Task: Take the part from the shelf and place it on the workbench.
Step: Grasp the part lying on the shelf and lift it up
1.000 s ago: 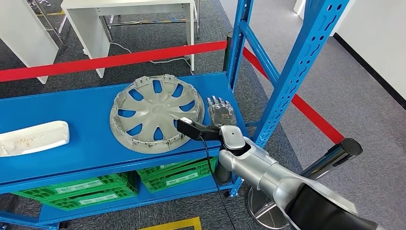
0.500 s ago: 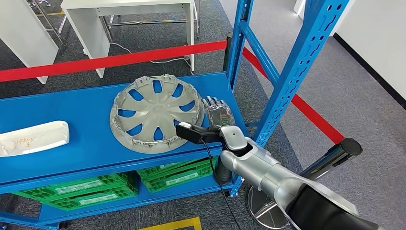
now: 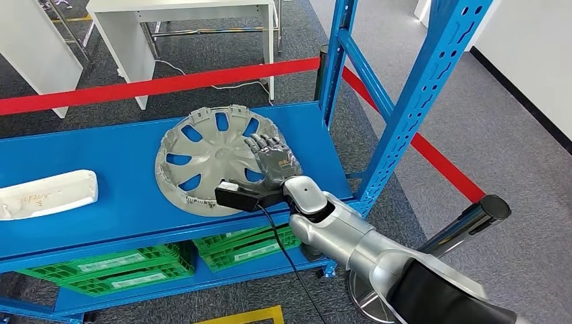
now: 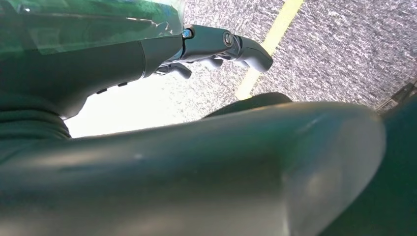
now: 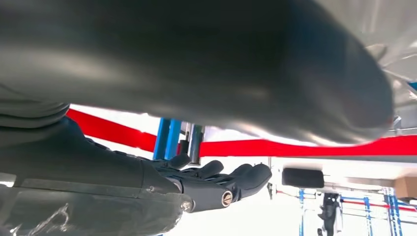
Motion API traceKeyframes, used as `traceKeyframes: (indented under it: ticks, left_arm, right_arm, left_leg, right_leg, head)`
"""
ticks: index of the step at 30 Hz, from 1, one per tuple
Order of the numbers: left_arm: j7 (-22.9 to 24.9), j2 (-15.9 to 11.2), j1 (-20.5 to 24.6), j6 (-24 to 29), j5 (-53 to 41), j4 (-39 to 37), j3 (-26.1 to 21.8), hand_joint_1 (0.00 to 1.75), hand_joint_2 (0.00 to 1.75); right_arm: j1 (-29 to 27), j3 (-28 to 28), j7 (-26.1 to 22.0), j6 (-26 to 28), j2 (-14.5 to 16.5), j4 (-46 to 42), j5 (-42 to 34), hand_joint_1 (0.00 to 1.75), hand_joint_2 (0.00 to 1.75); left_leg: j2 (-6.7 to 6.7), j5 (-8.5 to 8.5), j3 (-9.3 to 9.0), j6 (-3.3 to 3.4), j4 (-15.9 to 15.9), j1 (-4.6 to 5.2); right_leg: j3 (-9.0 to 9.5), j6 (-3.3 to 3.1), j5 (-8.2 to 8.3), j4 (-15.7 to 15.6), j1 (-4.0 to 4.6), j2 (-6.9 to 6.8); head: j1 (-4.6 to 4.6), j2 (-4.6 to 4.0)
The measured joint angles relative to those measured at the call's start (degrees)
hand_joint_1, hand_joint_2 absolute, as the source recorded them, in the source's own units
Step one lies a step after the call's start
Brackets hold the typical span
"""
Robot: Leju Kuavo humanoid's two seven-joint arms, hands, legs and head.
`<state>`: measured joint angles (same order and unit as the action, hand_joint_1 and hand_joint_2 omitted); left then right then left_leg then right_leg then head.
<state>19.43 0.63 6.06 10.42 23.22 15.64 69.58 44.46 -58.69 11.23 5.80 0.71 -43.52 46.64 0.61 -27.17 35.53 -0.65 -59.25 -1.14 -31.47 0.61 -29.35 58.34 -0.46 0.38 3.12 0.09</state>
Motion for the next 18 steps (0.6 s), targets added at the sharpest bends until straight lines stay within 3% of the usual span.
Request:
traceKeyframes:
  ticks: [16, 18]
  left_arm:
    - [2.1, -1.1, 0.0, 1.0, 1.4, 0.0, 0.0, 0.0, 0.0]
    - [2.5, -1.1, 0.0, 1.2, 1.7, 0.0, 0.0, 0.0, 0.0]
  right_arm:
    - [-0.1, -0.5, -1.1, -1.8, 2.1, 2.2, -7.4, 0.0, 0.0]
    - [-0.3, -0.3, -1.6, -2.4, 2.3, 3.0, -9.8, 0.0, 0.87]
  left_leg:
    - [0.0, 0.0, 0.0, 0.0, 0.0, 0.0]
    - [0.0, 0.0, 0.0, 0.0, 0.0, 0.0]
  right_leg:
    - [-0.02, -0.01, 0.0, 0.0, 0.0, 0.0]
    - [-0.01, -0.01, 0.0, 0.0, 0.0, 0.0]
  head:
    - [-0.01, 0.0]
    - [-0.01, 0.0]
